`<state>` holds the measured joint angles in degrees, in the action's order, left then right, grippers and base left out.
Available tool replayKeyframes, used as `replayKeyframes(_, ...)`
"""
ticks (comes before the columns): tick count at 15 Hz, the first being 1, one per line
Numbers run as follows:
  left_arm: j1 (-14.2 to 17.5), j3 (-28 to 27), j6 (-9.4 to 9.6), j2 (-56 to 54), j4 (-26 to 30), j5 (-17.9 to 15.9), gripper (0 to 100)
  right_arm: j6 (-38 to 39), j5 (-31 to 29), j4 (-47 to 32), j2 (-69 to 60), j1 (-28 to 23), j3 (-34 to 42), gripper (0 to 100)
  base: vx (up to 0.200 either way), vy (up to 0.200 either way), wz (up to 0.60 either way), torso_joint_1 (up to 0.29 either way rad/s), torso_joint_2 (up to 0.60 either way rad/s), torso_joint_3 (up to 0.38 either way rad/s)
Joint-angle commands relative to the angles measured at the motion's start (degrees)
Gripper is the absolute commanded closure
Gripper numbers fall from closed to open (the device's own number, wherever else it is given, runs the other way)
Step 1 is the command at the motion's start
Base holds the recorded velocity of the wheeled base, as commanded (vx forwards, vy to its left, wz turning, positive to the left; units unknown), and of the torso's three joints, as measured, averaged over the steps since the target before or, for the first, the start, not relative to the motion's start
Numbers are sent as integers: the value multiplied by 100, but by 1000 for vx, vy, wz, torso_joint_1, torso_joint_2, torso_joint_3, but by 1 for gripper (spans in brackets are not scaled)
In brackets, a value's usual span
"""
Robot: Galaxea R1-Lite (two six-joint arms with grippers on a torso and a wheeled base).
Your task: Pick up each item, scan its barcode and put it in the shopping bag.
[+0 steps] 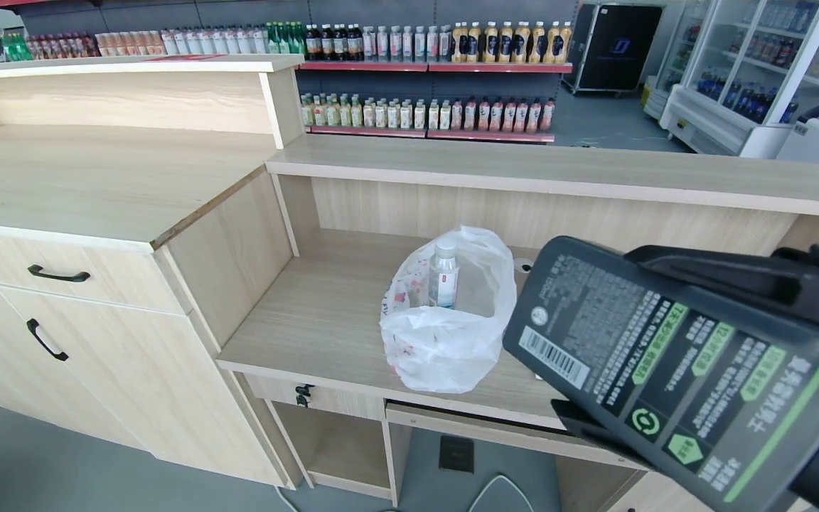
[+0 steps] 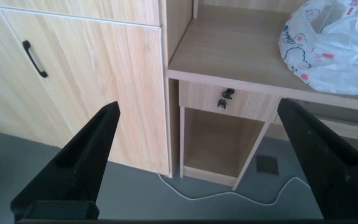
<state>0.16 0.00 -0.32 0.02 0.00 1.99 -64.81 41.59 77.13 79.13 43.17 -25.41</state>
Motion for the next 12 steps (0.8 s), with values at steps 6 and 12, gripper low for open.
replayKeyframes(6, 2, 0, -3, -2, 0, 3, 0, 1277, -2340, -629, -469, -942, -123, 100, 0, 0, 0, 0, 0, 0)
replayKeyframes(12, 2, 0, -3, -2, 0, 3, 0, 3897, -4608, -2483, -1084, -3816, -861, 100, 0, 0, 0, 0, 0, 0)
